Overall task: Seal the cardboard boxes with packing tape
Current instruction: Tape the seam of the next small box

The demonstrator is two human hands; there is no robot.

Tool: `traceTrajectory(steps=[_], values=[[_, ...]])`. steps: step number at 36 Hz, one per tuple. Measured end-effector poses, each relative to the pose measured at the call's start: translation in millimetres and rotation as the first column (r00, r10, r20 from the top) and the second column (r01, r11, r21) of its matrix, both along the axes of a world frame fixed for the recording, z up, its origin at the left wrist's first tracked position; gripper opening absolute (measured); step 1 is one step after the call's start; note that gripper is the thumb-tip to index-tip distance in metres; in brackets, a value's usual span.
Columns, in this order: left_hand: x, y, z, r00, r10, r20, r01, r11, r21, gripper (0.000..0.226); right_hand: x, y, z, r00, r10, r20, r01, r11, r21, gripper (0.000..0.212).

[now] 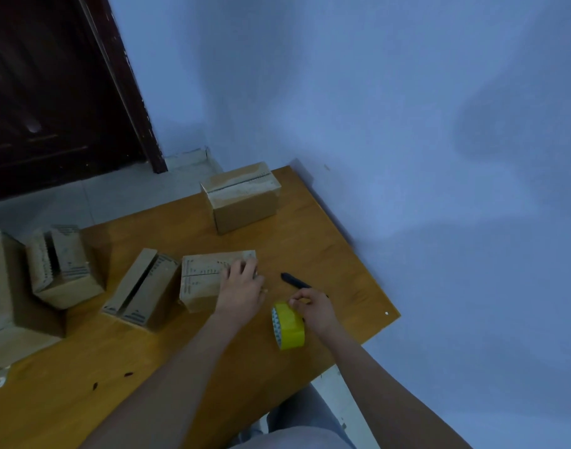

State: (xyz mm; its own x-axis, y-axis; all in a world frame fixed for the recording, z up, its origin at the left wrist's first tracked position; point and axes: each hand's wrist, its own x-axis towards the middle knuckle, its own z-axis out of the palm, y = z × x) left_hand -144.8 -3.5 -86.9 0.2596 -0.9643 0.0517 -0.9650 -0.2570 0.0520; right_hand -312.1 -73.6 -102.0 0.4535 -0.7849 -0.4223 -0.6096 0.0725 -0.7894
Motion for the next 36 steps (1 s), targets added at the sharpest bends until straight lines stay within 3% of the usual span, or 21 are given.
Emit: traceTrajectory(steps=[3, 8, 12, 18, 26, 33, 36], values=[[-6, -1, -3, 0.995, 0.063, -0.073, -0.069, 0.995, -0.076, 0.024, 0, 1, 2, 1.0, 0.011, -0.007, -0.011, 1.0, -0.003, 0.023], [-14, -9, -2, 0.96, 0.181, -0.212, -0.191, 0.981, -0.026, 0.02, -1, 3, 4, 1.0, 0.002, -0.016, -0.002, 1.0, -0.005, 0.019], [-19, -13, -2, 0.95, 0.224, -0.218, -0.225, 0.974, 0.021, 0.037, 0, 3, 5, 1.0, 0.005, -0.018, -0.006, 1.0, -0.014, 0.022], [-23, -11, -2, 0.937, 0.234, -0.259, -0.237, 0.971, 0.022, 0.035, 2, 5, 6, 0.999, 0.017, -0.032, -0.017, 1.0, -0.001, 0.018], [-14, 19, -3, 0.897, -0.006, -0.443, -0.039, 0.995, -0.092, 0.036, 0, -7, 11, 0.993, -0.001, -0.117, -0.007, 0.998, -0.069, 0.013], [17, 45, 10, 0.917, -0.144, -0.372, 0.15, 0.989, -0.013, 0.026, 6, -10, 20, 0.986, 0.027, -0.163, -0.059, 0.979, -0.196, 0.012], [31, 53, 10, 0.907, -0.142, -0.397, 0.111, 0.989, -0.1, 0.034, 11, -7, 24, 0.987, 0.045, -0.156, -0.08, 0.97, -0.228, 0.011]])
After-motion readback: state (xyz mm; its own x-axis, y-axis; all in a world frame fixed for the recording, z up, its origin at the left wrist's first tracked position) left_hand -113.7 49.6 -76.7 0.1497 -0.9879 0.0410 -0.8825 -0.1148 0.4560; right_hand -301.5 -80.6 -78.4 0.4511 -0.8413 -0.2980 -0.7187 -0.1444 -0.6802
